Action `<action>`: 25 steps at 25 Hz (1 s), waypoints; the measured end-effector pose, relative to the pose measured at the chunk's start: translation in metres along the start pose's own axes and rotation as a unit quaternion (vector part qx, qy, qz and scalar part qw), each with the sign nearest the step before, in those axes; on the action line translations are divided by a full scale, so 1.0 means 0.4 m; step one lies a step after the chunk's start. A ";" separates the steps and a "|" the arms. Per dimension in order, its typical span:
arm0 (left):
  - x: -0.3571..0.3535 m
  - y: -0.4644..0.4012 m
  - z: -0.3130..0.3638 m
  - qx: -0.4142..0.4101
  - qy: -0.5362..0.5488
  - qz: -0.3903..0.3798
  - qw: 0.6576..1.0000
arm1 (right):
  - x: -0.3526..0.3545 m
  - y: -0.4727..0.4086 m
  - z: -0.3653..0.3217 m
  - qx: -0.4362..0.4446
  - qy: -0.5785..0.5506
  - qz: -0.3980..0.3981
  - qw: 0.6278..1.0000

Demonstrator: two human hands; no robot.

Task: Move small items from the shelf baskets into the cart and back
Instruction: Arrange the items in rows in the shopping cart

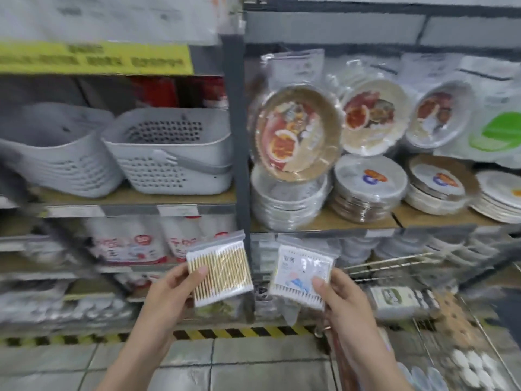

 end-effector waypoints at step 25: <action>0.407 -0.422 0.381 -0.124 0.006 -0.069 0.990 | -0.750 -0.148 -0.323 0.087 -0.004 -0.108 0.990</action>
Point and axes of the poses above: each hand's wrist, its own y-axis away from the middle knuckle, its own x-axis out of the back of the hand, z = x × y, the point moved 9 cm from there along -y, towards the middle knuckle, and after that the axes turned 14 degrees about -x, right-handed, at the moved point
